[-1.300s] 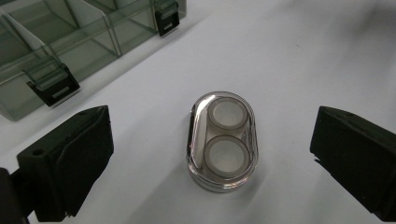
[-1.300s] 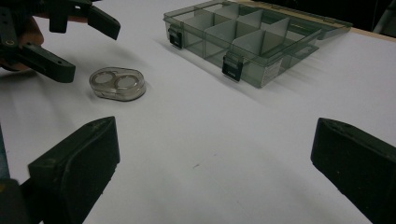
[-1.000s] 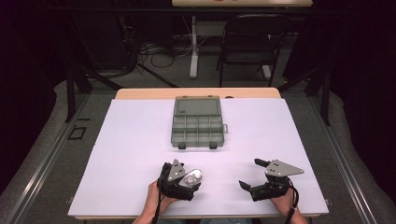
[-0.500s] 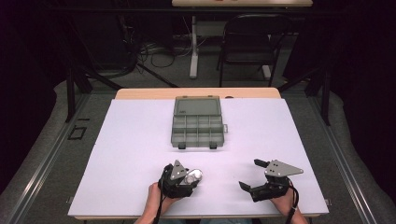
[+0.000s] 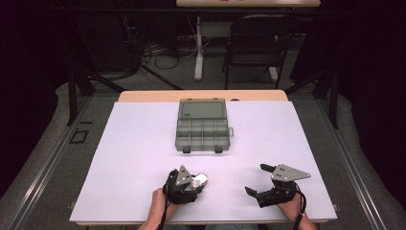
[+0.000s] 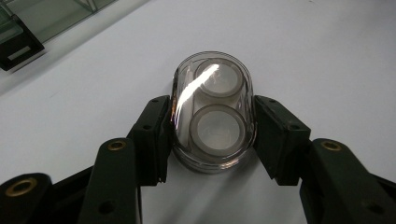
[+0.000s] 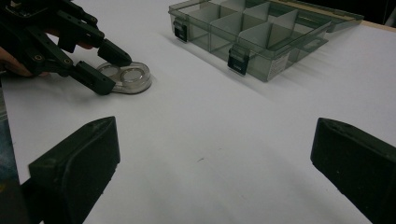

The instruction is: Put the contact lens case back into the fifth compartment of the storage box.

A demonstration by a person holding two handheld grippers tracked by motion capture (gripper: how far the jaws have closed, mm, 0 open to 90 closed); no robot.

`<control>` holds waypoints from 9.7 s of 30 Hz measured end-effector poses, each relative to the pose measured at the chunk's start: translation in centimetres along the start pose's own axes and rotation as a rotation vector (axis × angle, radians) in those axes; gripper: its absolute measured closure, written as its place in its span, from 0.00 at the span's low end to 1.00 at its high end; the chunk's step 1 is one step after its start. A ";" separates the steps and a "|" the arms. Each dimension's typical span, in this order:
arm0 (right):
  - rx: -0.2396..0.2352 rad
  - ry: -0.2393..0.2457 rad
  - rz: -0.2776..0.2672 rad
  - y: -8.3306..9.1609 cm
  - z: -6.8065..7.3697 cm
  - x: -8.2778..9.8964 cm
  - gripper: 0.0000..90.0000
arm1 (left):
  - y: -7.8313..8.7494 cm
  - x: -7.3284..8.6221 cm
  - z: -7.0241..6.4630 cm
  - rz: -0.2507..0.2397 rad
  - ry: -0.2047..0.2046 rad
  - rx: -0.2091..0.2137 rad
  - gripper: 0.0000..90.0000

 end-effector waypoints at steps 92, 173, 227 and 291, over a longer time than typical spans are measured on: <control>0.045 0.035 -0.025 0.4 -0.3 -0.3 0.01 | 4.4 -3.3 4.8 -0.166 0.015 -0.118 0.54; 0.062 0.010 -0.026 0.9 -0.6 -0.2 0.01 | 3.8 -5.9 12.7 -0.170 0.094 -0.311 0.54; 0.065 0.000 -0.032 1.3 -0.7 -0.1 0.01 | -0.6 -3.7 14.6 0.064 0.117 -0.327 0.54; 0.071 -0.005 -0.037 1.6 -0.8 -0.2 0.01 | 6.1 -2.0 11.1 -0.074 0.074 -0.274 0.00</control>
Point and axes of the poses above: each handheld gripper's, and its own axes: y roughly backward along the jaws, x roughly out of its underside, z roughly to its left, the point moved 7 cm from there along -y, roughly forward along the jaws, and after that the axes turned 14 degrees about -y, right-handed, at the moved point
